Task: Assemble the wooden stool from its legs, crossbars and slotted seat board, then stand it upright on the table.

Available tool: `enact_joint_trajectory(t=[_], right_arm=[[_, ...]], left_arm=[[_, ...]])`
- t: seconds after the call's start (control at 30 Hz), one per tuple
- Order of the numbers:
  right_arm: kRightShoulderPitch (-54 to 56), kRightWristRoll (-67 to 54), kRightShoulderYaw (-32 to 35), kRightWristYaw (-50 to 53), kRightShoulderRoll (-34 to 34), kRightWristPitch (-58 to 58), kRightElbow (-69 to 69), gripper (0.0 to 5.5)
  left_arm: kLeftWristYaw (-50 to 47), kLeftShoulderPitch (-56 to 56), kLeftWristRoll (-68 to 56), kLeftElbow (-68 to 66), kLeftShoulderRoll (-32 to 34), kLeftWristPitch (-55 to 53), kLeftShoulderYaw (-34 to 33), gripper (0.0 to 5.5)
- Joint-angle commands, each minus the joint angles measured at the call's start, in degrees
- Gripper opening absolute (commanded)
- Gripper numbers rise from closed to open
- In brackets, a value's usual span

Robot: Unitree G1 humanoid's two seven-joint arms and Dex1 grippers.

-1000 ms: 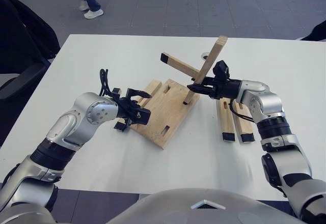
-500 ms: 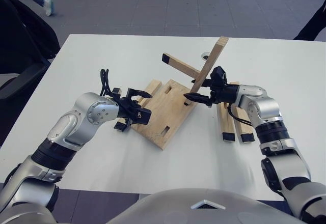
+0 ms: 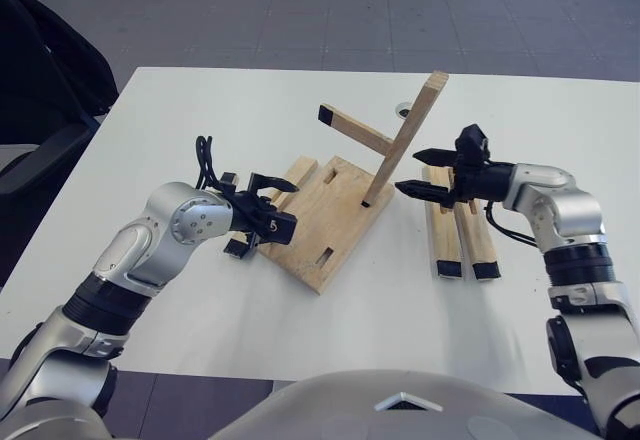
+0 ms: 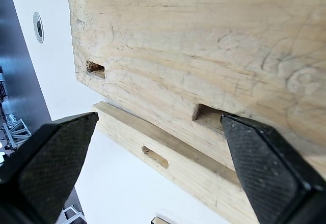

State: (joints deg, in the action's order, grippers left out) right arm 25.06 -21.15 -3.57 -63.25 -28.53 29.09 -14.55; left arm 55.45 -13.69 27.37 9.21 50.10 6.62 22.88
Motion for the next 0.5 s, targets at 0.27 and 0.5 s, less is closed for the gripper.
enact_joint_trajectory(t=[0.27, 0.5], right_arm=[[17.38, -1.37, 11.71, 12.70, -2.38, -0.21, -6.47, 4.08], [27.51, -9.12, 14.28, 25.36, 7.53, 10.77, 1.05, 2.96]], left_arm=[[1.25, 4.40, 0.87, -3.01, -1.99, -0.07, 3.95, 4.48], [1.24, 4.13, 1.01, -3.23, -2.33, 0.00, 4.09, 4.48]])
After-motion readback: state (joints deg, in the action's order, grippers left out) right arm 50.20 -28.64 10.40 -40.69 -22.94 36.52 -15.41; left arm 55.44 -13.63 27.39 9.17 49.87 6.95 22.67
